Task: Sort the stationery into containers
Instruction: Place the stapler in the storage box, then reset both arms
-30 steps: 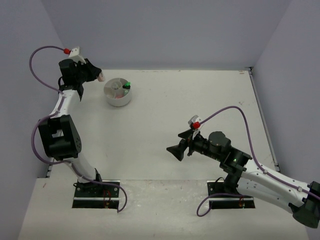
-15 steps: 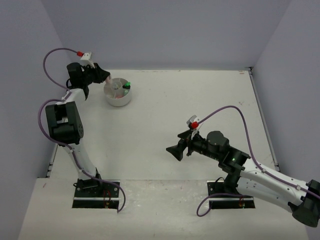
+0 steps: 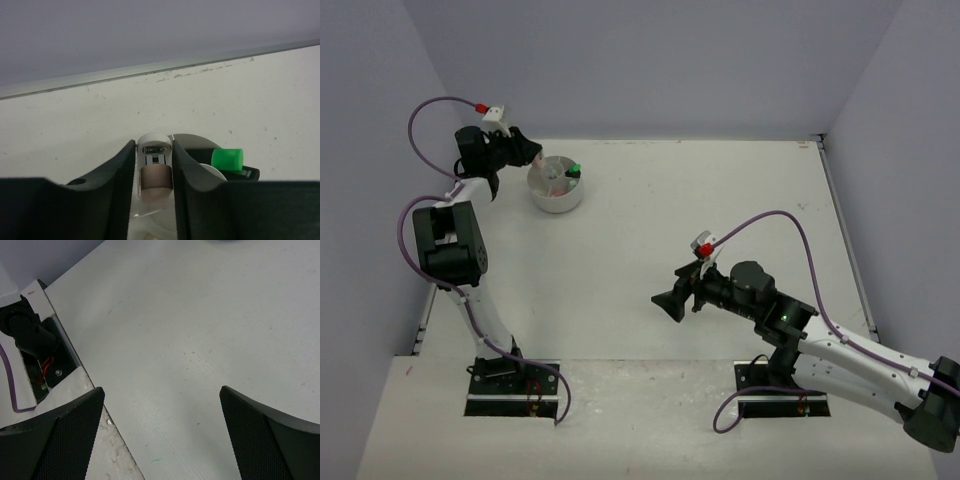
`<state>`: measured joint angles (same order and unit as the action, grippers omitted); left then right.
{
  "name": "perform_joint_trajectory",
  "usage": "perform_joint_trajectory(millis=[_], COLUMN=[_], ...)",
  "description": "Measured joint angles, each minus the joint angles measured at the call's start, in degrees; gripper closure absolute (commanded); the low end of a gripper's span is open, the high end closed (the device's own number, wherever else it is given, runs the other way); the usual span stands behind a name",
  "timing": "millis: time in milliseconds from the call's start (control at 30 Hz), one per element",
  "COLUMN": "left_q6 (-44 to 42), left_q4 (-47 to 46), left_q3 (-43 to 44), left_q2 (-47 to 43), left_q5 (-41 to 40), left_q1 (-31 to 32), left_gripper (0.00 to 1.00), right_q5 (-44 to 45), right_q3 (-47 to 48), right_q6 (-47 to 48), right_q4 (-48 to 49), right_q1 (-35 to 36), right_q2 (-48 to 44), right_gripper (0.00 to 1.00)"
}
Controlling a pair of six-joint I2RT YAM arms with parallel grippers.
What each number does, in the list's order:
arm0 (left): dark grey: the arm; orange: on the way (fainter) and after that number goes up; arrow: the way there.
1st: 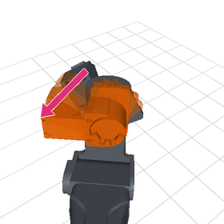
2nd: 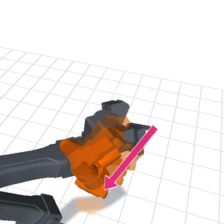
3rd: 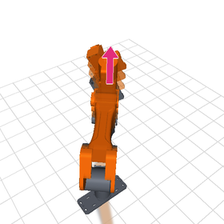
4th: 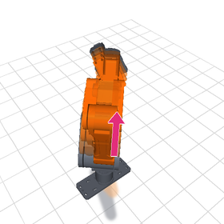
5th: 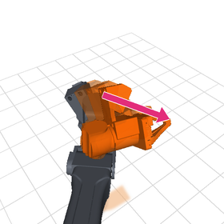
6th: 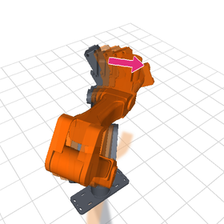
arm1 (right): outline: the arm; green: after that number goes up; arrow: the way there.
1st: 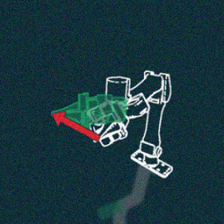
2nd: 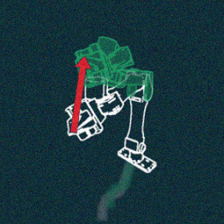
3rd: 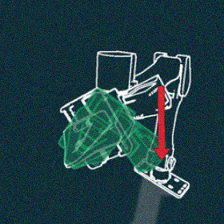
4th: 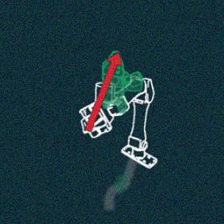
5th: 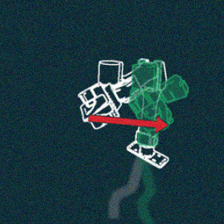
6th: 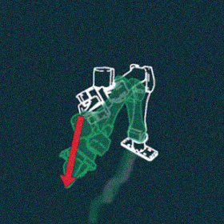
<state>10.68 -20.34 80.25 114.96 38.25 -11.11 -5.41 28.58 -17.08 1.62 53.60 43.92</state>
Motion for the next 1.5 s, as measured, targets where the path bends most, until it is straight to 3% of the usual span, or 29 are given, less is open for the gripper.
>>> perform_joint_trajectory(millis=[133, 200, 300, 400, 533, 667, 867, 1067, 1333, 1500], left_q6=[-1.0, -1.3, -1.3, -0.9, 1.4, 6.8, 12.4, 11.0, 7.7, 7.7], left_q4=[0.1, 0.0, -0.1, 0.1, 2.6, 9.3, 17.7, 30.0, 38.1, 40.1], left_q3=[0.0, 0.0, -0.2, -0.6, -1.2, -1.5, -14.4, -33.1, -45.3, -47.3], left_q2=[0.0, 0.0, -0.1, -1.0, -6.2, -17.8, -47.1, -78.2, -95.8, -96.3], left_q5=[-0.1, -0.2, -0.8, -2.9, -8.8, -18.2, -25.8, -30.0, -32.8, -32.9], left_q1=[0.0, 0.0, 0.0, 0.0, 0.0, 0.0, 1.3, 4.9, 7.5, 9.8], left_gripper=[0.4, 0.39, 0.29, 0.0, 0.0, 0.0, 0.0, 0.0, 0.0, 0.0], right_q5=[0.0, 0.0, 0.0, 0.0, 0.7, 4.6, 18.4, 36.1, 49.2, 51.7], right_q3=[0.0, 0.0, 0.0, 0.0, 0.0, 0.0, 3.0, 14.0, 19.5, 19.5], right_q6=[0.0, 0.0, 0.0, 0.0, 0.0, -0.1, -2.5, -7.6, -10.3, -11.2], right_q4=[0.0, 0.0, 0.0, 0.0, -0.1, -0.8, -7.9, -20.9, -34.0, -39.4], right_q1=[0.0, 0.0, 0.0, 0.0, 0.0, 0.0, 0.0, 0.0, 0.0, 0.0], right_q2=[0.0, 0.0, 0.0, 0.0, -0.1, -0.4, -2.3, -5.4, -10.5, -12.5], right_gripper=[0.01, 0.01, 0.01, 0.01, 0.01, 0.01, 0.01, 0.01, 0.01, 0.01])
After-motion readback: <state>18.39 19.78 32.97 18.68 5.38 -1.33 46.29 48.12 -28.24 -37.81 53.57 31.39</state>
